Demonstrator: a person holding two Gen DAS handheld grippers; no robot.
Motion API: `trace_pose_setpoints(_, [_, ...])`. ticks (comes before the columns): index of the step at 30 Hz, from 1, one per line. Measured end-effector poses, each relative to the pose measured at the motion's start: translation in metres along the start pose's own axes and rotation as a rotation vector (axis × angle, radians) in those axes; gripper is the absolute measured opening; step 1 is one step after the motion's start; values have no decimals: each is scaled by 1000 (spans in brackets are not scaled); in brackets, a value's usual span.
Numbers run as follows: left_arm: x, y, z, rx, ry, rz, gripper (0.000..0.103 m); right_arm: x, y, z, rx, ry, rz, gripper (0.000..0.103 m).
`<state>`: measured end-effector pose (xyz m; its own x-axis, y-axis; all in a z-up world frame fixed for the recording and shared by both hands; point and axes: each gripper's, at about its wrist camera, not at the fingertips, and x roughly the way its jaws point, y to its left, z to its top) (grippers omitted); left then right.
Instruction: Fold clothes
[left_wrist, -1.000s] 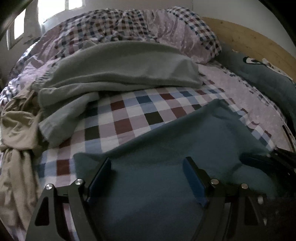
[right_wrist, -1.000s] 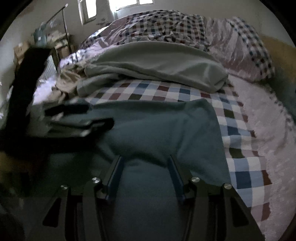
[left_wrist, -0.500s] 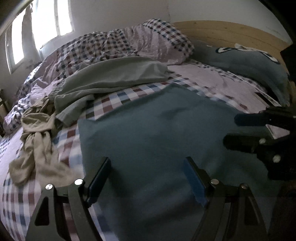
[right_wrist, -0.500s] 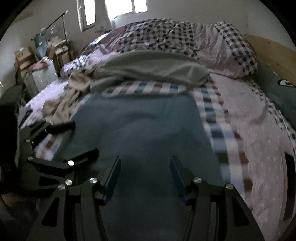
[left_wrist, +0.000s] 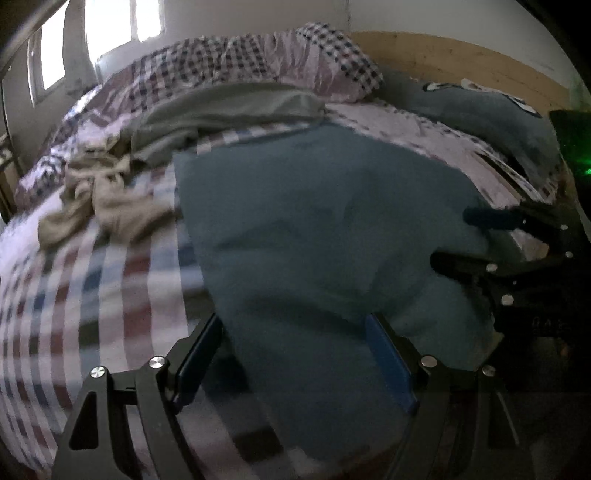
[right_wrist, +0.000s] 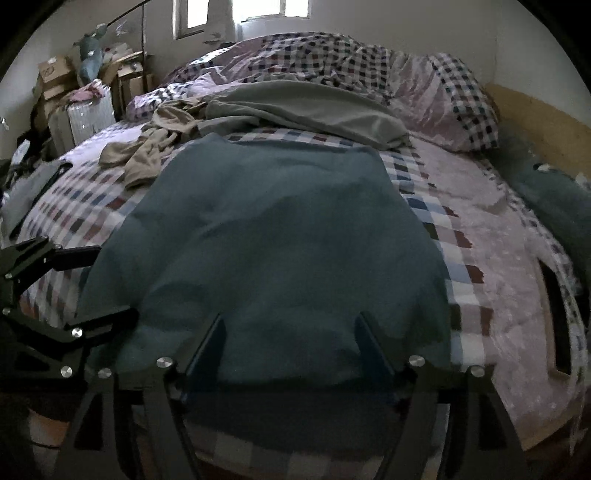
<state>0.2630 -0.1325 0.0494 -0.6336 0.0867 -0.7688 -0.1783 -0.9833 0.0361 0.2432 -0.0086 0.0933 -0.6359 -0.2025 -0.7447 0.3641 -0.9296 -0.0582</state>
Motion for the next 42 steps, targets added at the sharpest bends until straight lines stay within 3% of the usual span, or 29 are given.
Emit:
trace_pose_setpoints(6, [-7,1,-15,-52,58,-56,83,-5,5,-19,19,75,-9,81])
trace_pose_setpoints(13, [-5,29,-28,-234,146,-249,83,-11,6,-36,20,158,-18,81])
trace_pose_setpoints(20, [3,90,-52,-646,177,-589,83,-47,5,-24,79,-5,1,81])
trace_pose_setpoints(25, [20,99,-64,-783,204,-733,83,-63,4,-14,116,-113,32,81])
trace_pose_setpoints(32, [31,96,-67,-814,206,-761,84,-57,2,-11,142,-119,88,81])
trace_pose_setpoints(39, [41,87,-65,-847,234,-835,84,-60,6,-10,131,-145,91,81])
trace_pose_setpoints(40, [42,86,-64,-855,234,-839,81,-60,6,-10,131,-144,89,81])
trace_pose_setpoints(42, [44,88,-64,-881,239,-843,60,-61,6,-10,125,-144,88,81])
